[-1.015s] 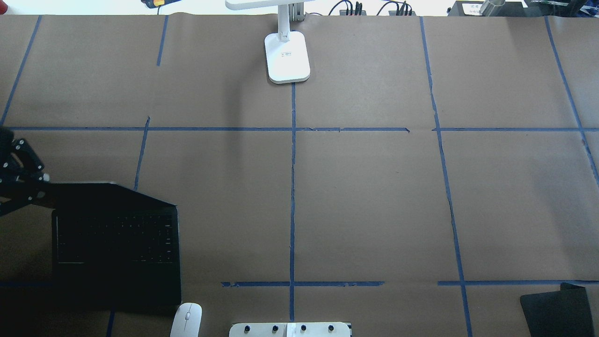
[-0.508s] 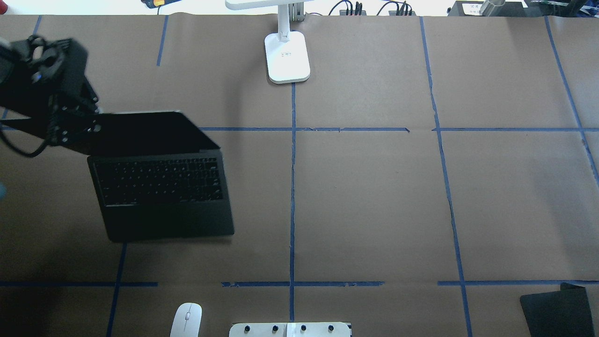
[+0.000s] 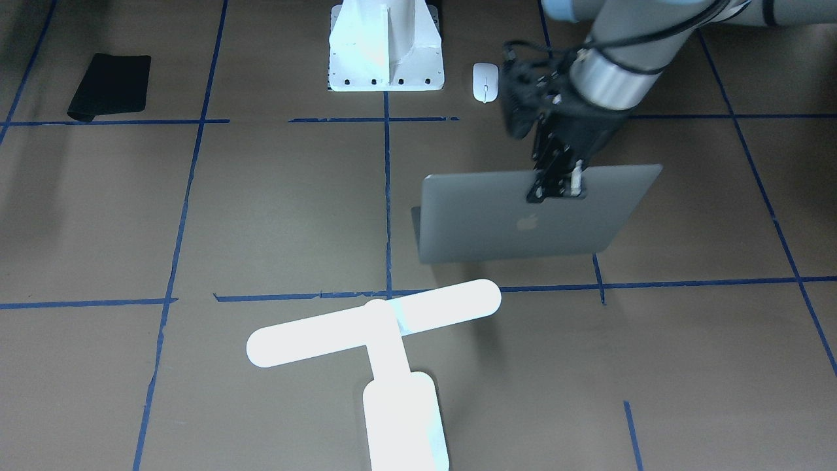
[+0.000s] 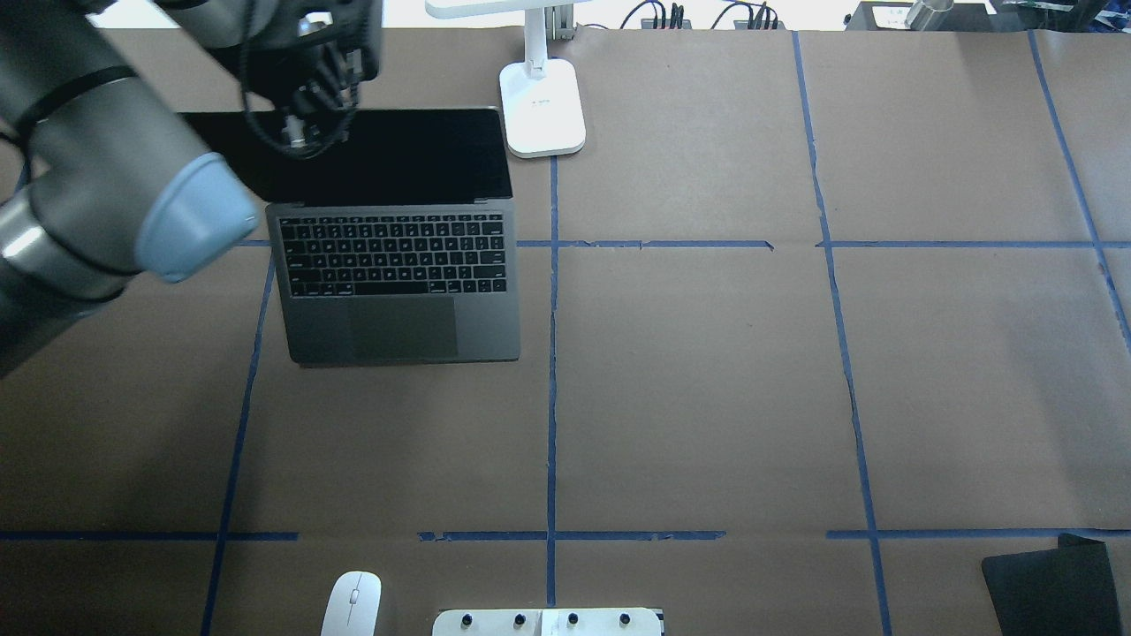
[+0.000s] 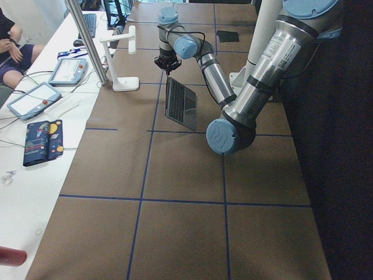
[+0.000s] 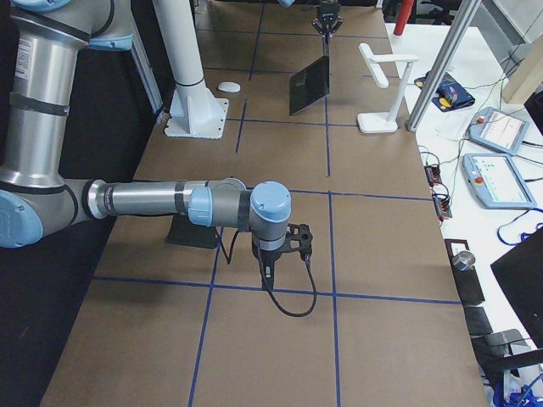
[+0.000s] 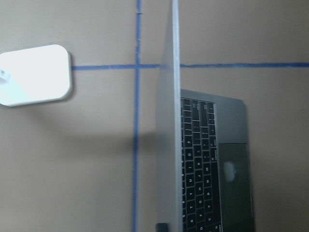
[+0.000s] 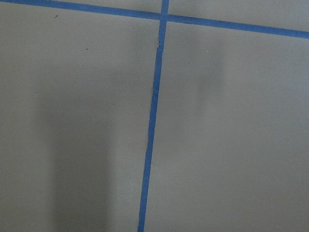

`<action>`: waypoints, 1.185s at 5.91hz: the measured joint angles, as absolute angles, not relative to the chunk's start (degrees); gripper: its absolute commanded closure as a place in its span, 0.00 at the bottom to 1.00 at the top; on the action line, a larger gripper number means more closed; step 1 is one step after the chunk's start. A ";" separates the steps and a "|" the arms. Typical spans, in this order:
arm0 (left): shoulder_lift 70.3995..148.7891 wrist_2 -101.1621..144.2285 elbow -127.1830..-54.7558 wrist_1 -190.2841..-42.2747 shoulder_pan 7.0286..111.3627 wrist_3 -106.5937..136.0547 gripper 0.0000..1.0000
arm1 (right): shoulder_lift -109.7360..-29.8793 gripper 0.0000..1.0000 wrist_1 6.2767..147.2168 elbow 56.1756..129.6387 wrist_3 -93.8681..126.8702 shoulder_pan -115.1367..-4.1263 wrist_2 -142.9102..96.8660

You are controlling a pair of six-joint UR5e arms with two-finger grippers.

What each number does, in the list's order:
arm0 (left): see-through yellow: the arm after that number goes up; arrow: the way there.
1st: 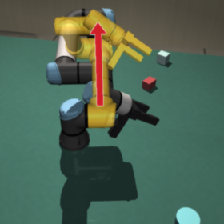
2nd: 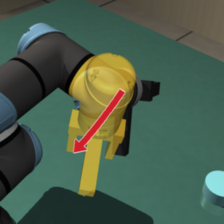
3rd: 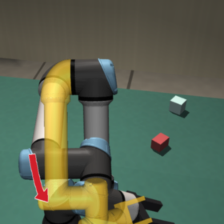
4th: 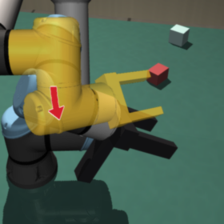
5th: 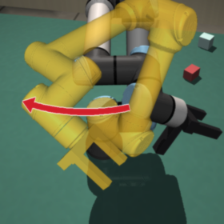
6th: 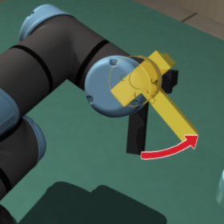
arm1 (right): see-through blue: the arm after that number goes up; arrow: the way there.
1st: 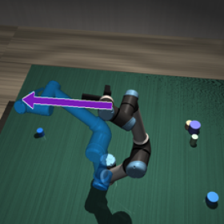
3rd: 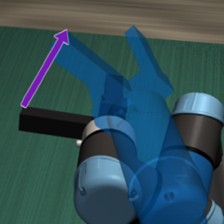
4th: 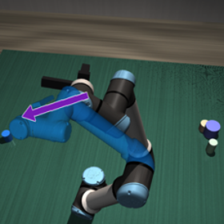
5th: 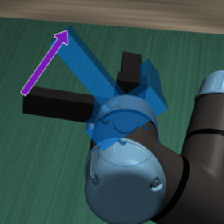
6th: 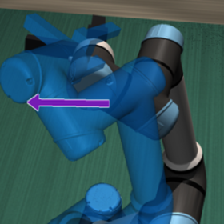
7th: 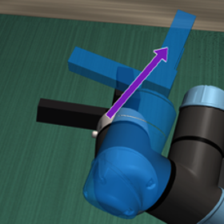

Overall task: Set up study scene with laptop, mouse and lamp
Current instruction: 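Carry the laptop forward and set it down in front of the white lamp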

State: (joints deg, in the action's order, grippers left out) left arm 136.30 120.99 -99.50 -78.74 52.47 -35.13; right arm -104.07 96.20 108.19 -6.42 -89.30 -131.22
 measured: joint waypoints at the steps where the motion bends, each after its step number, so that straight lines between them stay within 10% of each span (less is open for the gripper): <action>1: 141.15 117.67 -92.47 -81.18 50.70 -34.89 1.00 | -104.07 0.00 96.22 108.19 -6.42 -89.30 -131.22; 3: 144.38 115.90 -83.21 -88.48 49.66 -33.43 0.86 | -104.06 0.00 96.24 108.19 -6.42 -89.30 -131.22; 5: 143.54 115.88 -82.14 -91.19 49.71 -32.57 0.07 | -104.06 0.00 96.24 108.19 -6.42 -89.30 -131.25; 7: 139.62 116.07 -87.00 -91.01 49.87 -32.32 0.01 | -104.06 0.00 96.28 108.19 -6.42 -89.30 -131.30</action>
